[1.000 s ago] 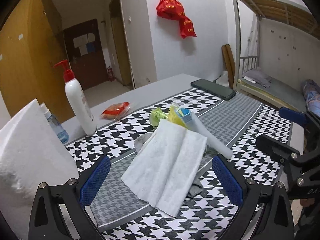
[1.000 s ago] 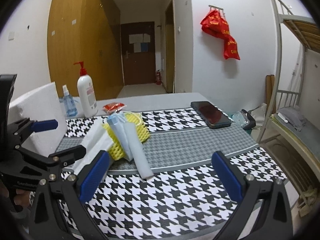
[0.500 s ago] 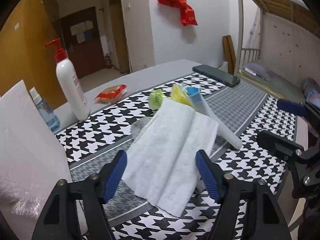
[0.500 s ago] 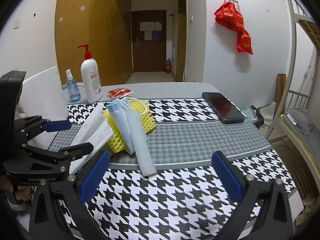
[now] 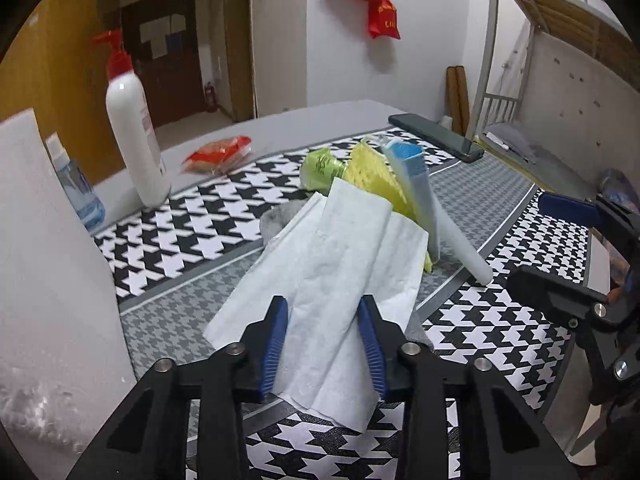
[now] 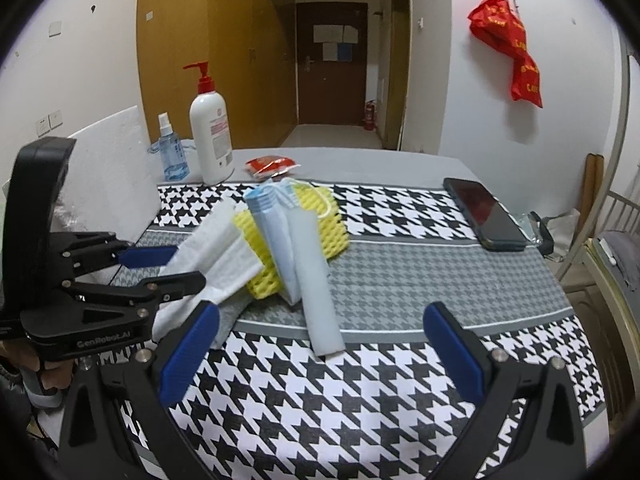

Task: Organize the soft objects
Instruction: 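Close the left gripper on the white tissue while the right gripper approaches the white foam stick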

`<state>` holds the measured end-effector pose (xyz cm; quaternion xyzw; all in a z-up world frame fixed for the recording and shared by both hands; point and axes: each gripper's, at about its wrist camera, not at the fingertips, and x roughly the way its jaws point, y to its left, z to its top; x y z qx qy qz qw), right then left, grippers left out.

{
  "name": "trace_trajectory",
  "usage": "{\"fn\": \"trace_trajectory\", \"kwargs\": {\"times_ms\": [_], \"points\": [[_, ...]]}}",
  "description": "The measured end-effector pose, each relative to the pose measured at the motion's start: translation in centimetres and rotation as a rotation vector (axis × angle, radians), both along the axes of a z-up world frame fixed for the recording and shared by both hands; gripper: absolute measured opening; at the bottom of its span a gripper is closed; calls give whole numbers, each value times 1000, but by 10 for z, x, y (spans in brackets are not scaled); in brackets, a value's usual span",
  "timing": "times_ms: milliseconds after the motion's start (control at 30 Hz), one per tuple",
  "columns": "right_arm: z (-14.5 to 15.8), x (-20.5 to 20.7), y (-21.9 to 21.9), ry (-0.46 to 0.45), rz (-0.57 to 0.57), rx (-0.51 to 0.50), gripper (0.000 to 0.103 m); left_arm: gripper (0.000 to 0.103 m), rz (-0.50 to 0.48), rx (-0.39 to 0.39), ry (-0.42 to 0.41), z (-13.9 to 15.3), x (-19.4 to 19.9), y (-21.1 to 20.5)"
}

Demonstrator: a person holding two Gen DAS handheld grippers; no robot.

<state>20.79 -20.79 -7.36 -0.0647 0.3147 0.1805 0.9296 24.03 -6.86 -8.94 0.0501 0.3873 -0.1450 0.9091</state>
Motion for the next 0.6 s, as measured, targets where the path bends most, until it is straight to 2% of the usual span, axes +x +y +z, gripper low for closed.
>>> {"fn": "trace_trajectory", "kwargs": {"times_ms": [67, 167, 467, 600], "points": [[0, 4, 1, 6, 2, -10, 103, 20, 6, -14, 6, 0, 1, 3], [0, 7, 0, 15, 9, -7, 103, 14, 7, -40, -2, 4, -1, 6], [-7, 22, 9, 47, 56, -37, 102, 13, -1, -71, -47, 15, -7, 12], [-14, 26, 12, 72, 65, -72, 91, 13, 18, -91, -55, 19, -8, 19]]}}
